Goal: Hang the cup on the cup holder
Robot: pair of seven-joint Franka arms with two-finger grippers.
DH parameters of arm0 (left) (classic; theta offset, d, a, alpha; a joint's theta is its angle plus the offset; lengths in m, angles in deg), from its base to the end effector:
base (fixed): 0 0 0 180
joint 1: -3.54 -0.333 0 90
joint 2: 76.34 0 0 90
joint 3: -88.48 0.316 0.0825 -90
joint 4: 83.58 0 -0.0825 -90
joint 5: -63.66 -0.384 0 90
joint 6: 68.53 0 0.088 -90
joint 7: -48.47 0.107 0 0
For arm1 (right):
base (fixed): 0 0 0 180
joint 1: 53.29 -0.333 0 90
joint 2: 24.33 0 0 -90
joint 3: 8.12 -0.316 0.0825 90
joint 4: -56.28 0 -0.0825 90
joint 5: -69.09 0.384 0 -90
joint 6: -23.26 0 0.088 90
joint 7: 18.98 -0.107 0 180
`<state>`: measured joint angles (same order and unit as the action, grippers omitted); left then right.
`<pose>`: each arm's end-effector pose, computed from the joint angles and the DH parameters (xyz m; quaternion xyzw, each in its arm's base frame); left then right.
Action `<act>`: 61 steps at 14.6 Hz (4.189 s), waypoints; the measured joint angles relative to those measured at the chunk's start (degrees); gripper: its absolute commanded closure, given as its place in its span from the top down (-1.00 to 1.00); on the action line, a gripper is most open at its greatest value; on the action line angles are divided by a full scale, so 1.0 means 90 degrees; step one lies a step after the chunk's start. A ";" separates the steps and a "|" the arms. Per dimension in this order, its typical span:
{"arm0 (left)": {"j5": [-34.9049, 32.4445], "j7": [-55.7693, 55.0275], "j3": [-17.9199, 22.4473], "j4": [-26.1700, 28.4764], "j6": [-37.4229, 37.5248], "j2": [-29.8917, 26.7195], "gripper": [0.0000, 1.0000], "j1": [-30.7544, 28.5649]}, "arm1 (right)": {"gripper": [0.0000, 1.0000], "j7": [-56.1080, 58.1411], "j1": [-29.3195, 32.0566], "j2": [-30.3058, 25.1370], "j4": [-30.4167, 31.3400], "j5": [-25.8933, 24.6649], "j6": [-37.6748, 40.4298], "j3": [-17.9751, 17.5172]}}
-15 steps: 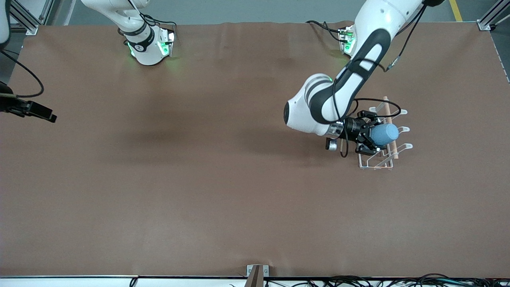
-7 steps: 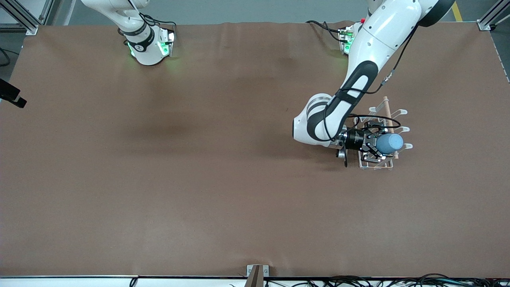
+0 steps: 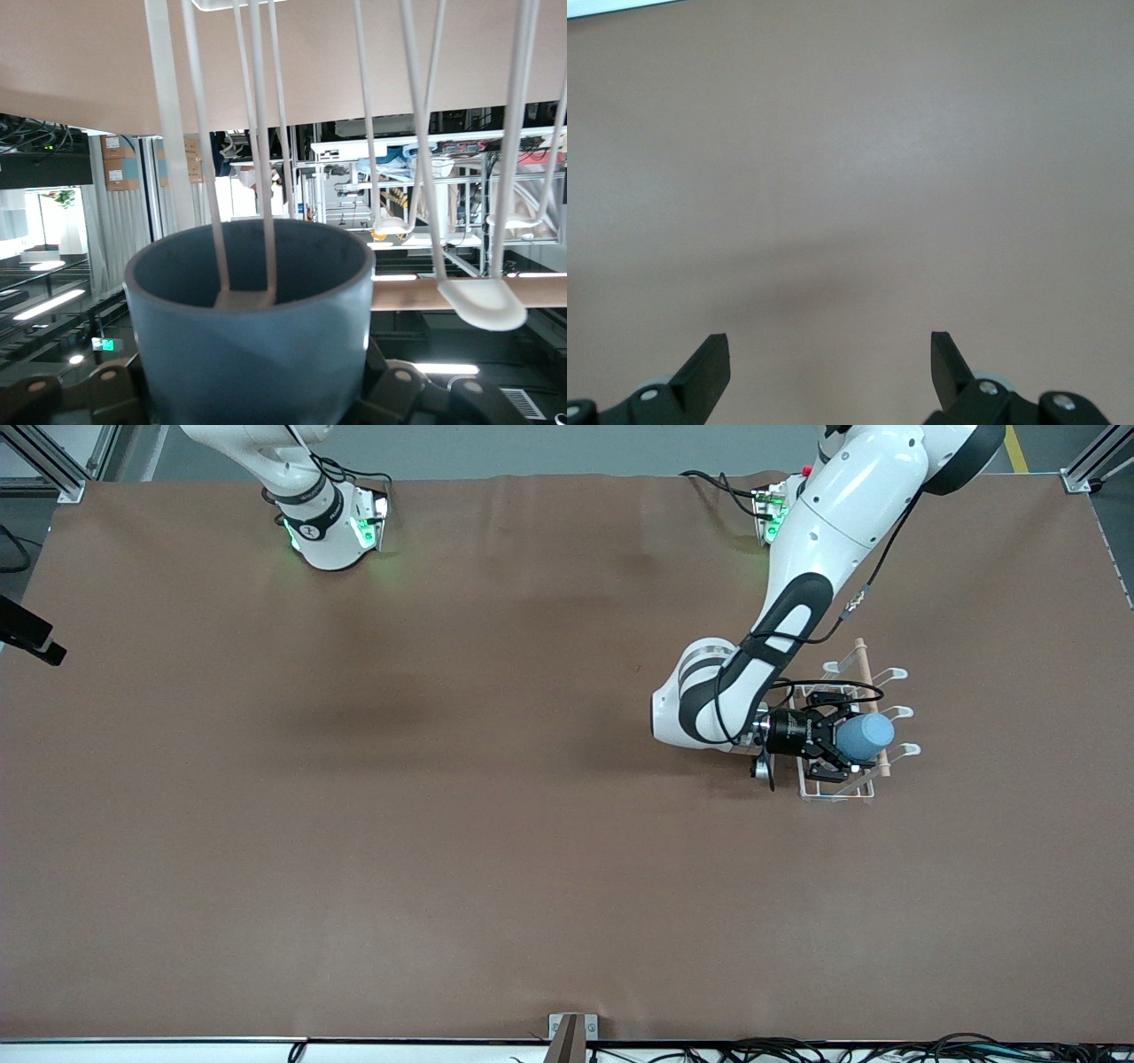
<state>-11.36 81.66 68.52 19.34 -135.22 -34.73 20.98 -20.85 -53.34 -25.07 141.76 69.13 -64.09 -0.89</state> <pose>0.5245 -0.2188 0.1893 -0.4636 0.5497 0.4705 0.5115 0.5417 -0.0687 0.6645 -0.9966 0.0789 -0.0228 0.0001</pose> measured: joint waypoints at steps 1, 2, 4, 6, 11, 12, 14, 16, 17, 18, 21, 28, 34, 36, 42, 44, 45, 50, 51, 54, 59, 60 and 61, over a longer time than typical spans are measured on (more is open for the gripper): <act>0.0087 -0.0020 0.0001 -0.0065 0.0017 0.0000 0.92 -0.0001 | 1.00 0.0000 -0.0010 0.0000 0.0000 0.0000 0.0006 -0.0002; 0.0164 -0.0038 0.0004 -0.0144 0.0036 -0.0001 0.96 -0.0003 | 1.00 0.0000 -0.0016 0.0000 0.0000 -0.0001 0.0031 -0.0002; 0.0232 -0.0050 0.0007 -0.0335 0.0054 -0.0004 1.00 -0.0011 | 1.00 0.0000 -0.0018 0.0000 -0.0001 -0.0004 0.0083 -0.0001; 0.0239 -0.0057 0.0008 -0.0584 0.0058 -0.0017 1.00 -0.0016 | 1.00 -0.0002 -0.0018 0.0000 -0.0003 -0.0005 0.0104 0.0000; 0.0787 -0.0789 0.0022 -0.1308 -0.0162 -0.0330 1.00 -0.0173 | 1.00 -0.0031 0.0089 0.0000 -0.0004 -0.0005 0.0127 -0.0079; 0.1087 -0.1166 0.0028 -0.1512 -0.0324 -0.0455 1.00 -0.0260 | 1.00 -0.0031 0.0193 0.0000 -0.0004 -0.0005 0.0133 -0.0176; 0.1531 -0.1604 0.0032 -0.1781 -0.0758 -0.0754 1.00 -0.0445 | 1.00 -0.0033 0.0386 0.0000 -0.0004 -0.0005 0.0141 -0.0360; 0.2183 -0.2108 0.0040 -0.1887 -0.1260 -0.1144 1.00 -0.0647 | 1.00 -0.0033 0.0471 0.0001 -0.0004 -0.0005 0.0141 -0.0452; 0.2548 -0.2458 0.0042 -0.1905 -0.1475 -0.1356 1.00 -0.0772 | 1.00 -0.0033 0.0471 0.0002 -0.0004 -0.0005 0.0141 -0.0472; 0.2950 -0.2808 0.0046 -0.1914 -0.1680 -0.1573 1.00 -0.0914 | 1.00 -0.0036 0.0471 0.0002 -0.0004 -0.0006 0.0141 -0.0488; 0.4088 -0.3299 0.0069 -0.1920 -0.2287 -0.2212 1.00 -0.1422 | 1.00 -0.0037 0.0492 0.0004 -0.0008 -0.0018 0.0137 -0.0494; 0.6961 -0.3580 0.1112 -0.1783 -0.2963 -0.3435 1.00 -0.1861 | 1.00 -0.0031 0.0498 0.0075 -0.0010 -0.0018 0.0056 -0.0573; 0.8002 -0.4185 0.1746 -0.0964 -0.3053 -0.4910 1.00 -0.1643 | 1.00 0.0168 0.0498 0.0076 -0.0014 -0.0022 0.0056 -0.0580; 0.8036 -0.4242 0.1751 -0.0834 -0.3053 -0.5146 1.00 -0.1557 | 1.00 0.0188 0.0498 0.0077 -0.0014 -0.0022 0.0056 -0.0581; 0.8215 -0.4239 0.1957 -0.1091 -0.3167 -0.5084 1.00 -0.1519 | 1.00 0.0206 0.0498 0.0076 -0.0016 -0.0022 0.0055 -0.0582; 0.8258 -0.4234 0.2024 -0.1366 -0.2947 -0.4947 1.00 -0.1518 | 1.00 0.0208 0.0498 0.0077 -0.0016 -0.0022 0.0055 -0.0583; 0.8258 -0.4234 0.2047 -0.1475 -0.2833 -0.4877 1.00 -0.1518 | 1.00 0.0209 0.0498 0.0076 -0.0017 -0.0022 0.0055 -0.0583; 0.8319 -0.4245 0.2090 -0.1583 -0.2564 -0.4776 1.00 -0.1506 | 1.00 0.0212 0.0498 0.0076 -0.0018 -0.0022 0.0058 -0.0583; 0.8353 -0.4261 0.2090 -0.1582 -0.2497 -0.4776 1.00 -0.1498 | 1.00 0.0213 0.0498 0.0077 -0.0018 -0.0022 0.0059 -0.0583; 0.8363 -0.4324 0.2090 -0.1572 -0.2431 -0.4782 1.00 -0.1488 | 1.00 0.0213 0.0498 0.0076 -0.0018 -0.0022 0.0059 -0.0583; 0.8363 -0.4379 0.2099 -0.1563 -0.2431 -0.4782 1.00 -0.1488 | 1.00 0.0213 0.0498 0.0076 -0.0018 -0.0022 0.0062 -0.0583; 0.8363 -0.4380 0.2101 -0.1562 -0.2431 -0.4782 0.99 -0.1488 | 1.00 0.0213 0.0498 0.0077 -0.0018 -0.0022 0.0062 -0.0583; 0.8363 -0.4380 0.2101 -0.1562 -0.2431 -0.4782 0.99 -0.1488 | 1.00 0.0213 0.0498 0.0077 -0.0018 -0.0022 0.0062 -0.0583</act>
<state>63.91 42.24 87.43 5.29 -157.10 -77.78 7.58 -18.94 -48.85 -24.38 141.60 68.93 -63.53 -6.13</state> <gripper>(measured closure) 0.000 0.000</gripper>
